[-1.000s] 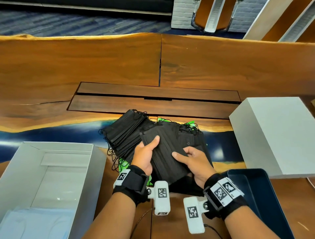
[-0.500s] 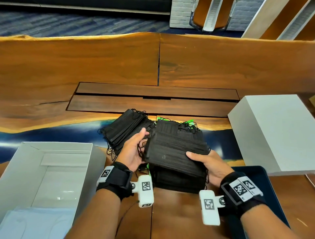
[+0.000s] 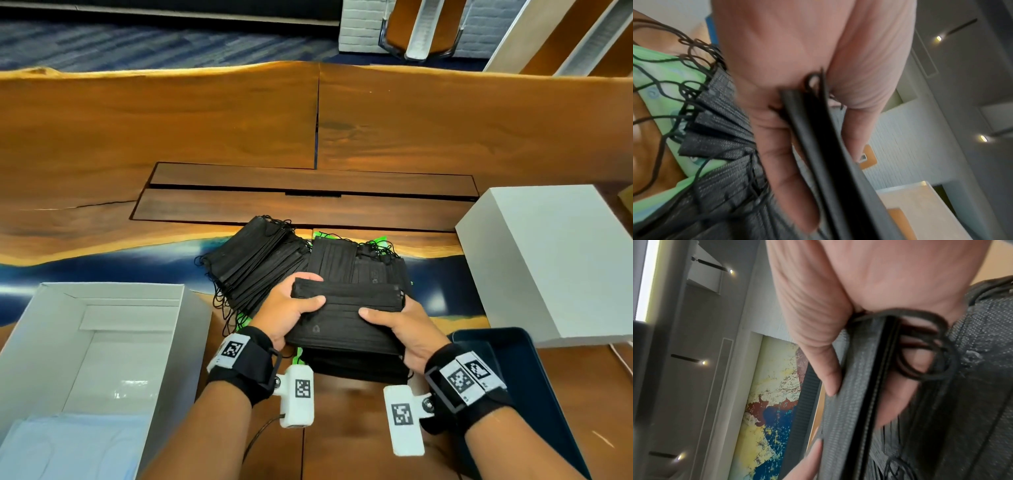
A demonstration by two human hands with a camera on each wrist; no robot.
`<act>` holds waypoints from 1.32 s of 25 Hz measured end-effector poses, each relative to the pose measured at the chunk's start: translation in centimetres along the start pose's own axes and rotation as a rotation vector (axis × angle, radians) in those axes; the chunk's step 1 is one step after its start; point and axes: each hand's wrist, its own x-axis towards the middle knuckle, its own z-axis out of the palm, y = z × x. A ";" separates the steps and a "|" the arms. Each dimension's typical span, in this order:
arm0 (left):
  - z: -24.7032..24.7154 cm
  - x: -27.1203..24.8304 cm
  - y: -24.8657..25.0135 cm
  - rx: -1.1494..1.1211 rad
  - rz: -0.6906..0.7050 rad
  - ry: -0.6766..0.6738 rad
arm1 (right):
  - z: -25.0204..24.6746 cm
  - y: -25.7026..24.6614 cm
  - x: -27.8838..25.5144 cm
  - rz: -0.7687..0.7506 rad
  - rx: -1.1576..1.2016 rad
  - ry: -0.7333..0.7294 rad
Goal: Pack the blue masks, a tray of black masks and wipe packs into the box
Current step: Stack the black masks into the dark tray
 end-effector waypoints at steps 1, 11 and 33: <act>-0.2 -0.1 0.2 -0.064 -0.005 -0.002 | -0.1 0.0 0.1 -0.024 0.020 0.025; 2.2 -1.2 -1.6 -0.553 -0.019 0.051 | 2.7 0.6 -3.0 -0.054 0.188 -0.128; 7.5 -3.0 -3.7 -0.004 -0.134 -0.065 | -2.6 1.3 -3.4 -0.118 -0.192 0.078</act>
